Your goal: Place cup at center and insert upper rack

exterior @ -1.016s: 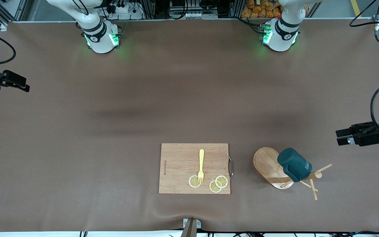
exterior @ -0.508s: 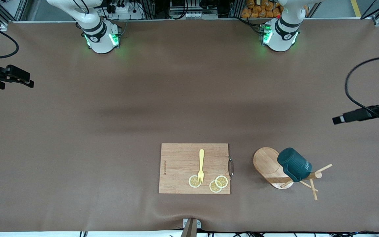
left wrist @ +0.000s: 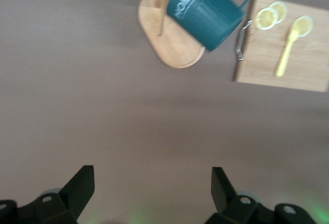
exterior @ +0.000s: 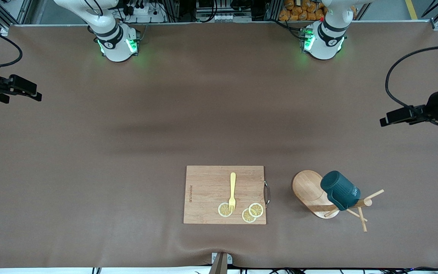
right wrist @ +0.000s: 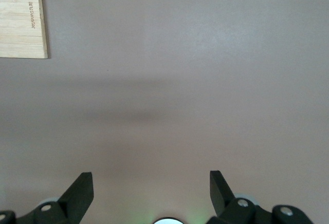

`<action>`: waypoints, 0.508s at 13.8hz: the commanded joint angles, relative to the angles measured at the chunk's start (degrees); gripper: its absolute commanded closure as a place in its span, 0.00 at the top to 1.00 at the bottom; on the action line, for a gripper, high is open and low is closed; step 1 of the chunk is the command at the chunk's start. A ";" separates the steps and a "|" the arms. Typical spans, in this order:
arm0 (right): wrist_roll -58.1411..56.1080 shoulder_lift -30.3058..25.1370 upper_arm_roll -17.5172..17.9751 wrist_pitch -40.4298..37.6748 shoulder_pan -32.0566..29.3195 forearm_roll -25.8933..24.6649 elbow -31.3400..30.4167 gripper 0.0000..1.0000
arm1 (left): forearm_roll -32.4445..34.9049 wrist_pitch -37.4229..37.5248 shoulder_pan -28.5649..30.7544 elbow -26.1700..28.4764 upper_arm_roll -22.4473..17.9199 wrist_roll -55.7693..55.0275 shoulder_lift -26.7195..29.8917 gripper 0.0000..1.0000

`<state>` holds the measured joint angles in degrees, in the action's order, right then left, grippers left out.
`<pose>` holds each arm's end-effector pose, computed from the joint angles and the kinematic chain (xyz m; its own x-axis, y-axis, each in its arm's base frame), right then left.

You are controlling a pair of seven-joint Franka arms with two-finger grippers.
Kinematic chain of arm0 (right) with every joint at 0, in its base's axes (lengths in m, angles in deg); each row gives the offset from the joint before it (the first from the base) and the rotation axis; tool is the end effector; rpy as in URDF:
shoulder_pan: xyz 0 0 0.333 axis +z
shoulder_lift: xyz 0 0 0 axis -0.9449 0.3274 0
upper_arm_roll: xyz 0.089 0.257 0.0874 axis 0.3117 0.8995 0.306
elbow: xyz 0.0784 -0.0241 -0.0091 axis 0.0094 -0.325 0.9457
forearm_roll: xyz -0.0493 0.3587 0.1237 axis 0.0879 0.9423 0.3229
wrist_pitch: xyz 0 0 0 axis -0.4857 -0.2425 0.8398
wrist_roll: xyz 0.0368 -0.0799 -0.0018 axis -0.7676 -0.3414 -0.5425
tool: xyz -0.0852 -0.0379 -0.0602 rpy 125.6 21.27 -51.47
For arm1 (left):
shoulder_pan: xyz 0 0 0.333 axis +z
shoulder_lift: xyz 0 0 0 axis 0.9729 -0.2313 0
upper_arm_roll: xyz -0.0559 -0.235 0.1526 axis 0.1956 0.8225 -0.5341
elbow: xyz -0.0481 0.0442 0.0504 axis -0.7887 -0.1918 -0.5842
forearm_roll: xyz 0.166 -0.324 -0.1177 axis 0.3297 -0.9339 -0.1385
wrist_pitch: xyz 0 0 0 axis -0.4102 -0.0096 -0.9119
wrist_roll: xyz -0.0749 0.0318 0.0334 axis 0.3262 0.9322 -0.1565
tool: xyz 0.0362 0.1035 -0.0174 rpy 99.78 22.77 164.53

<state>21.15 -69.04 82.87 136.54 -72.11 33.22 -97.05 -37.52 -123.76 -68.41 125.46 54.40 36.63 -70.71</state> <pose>0.5425 -0.0086 0.5956 0.9940 0.0326 -0.1040 0.0258 -0.9975 -0.0661 0.5889 -0.0268 0.5757 0.9881 0.0962 -0.1200 0.1127 -0.9838 0.1394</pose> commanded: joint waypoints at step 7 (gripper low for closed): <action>0.85 -0.33 -0.28 0.14 -0.19 -0.07 -0.36 1.00 | 4.68 -15.76 -4.96 29.38 -6.21 1.38 21.76 1.00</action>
<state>21.29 -68.97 82.53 136.56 -72.15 33.18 -97.06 -34.20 -134.24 -72.66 145.03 48.78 36.98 -56.39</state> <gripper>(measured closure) 0.000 0.000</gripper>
